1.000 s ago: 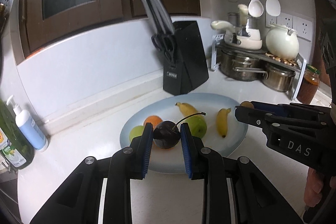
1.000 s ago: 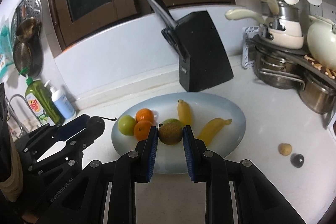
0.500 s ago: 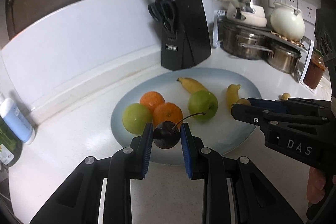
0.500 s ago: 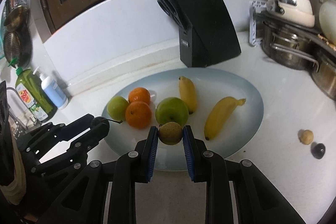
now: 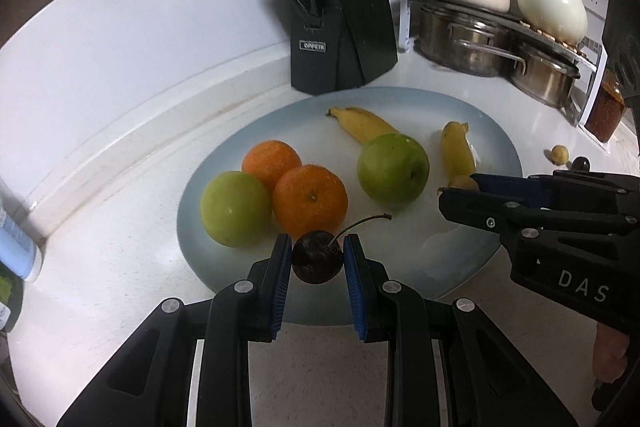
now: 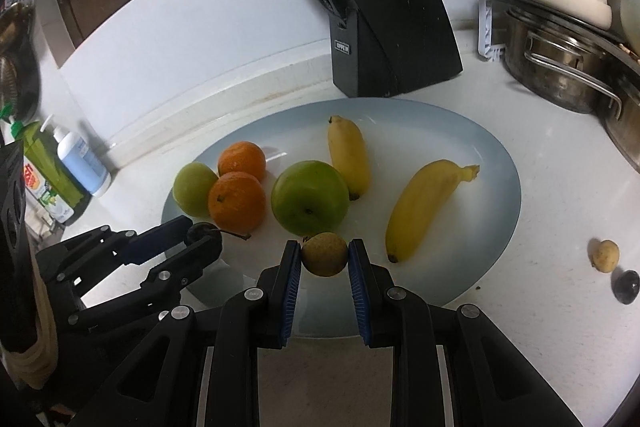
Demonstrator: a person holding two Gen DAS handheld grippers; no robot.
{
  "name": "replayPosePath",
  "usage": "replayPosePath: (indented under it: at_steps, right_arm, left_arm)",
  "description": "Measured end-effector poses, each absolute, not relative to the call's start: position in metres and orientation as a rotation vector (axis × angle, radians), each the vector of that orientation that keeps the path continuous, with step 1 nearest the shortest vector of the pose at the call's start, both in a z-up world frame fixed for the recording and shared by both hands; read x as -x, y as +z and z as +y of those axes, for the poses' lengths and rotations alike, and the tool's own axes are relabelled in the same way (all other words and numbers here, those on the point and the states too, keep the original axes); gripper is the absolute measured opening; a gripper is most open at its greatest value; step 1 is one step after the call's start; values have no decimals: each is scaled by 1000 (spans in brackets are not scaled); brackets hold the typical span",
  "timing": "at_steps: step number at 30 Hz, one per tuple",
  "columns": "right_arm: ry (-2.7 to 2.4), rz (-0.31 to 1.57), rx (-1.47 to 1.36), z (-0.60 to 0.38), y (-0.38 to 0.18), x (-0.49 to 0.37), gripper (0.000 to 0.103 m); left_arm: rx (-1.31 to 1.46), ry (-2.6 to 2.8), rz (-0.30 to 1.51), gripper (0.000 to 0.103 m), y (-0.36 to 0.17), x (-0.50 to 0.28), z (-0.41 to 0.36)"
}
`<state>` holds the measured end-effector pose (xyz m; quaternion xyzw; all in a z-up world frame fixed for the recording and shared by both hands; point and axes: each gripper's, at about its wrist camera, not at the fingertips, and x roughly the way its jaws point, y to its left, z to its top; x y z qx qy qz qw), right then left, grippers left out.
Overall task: Organize fruits
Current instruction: 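Open the left tool over the plate while the right tool releases the yellow fruit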
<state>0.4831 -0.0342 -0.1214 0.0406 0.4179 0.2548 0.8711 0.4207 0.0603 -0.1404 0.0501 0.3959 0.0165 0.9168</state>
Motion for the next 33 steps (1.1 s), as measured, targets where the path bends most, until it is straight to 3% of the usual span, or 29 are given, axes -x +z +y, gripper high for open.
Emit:
replayPosePath:
  at_steps: [10, 16, 20, 33]
  right_arm:
    - [528, 891, -83, -31, -126, -488, 26]
    - [517, 900, -95, -33, -126, -487, 34]
    - [504, 884, -98, -39, -120, -481, 34]
    - [440, 794, -140, -69, -88, -449, 34]
  left_arm:
    - [-105, 14, 850, 28, -147, -428, 59]
    - [-97, 20, 846, 39, -144, -425, 60]
    - [-98, 40, 808, 56, -135, -415, 59]
    - [-134, 74, 656, 76, -89, -382, 40]
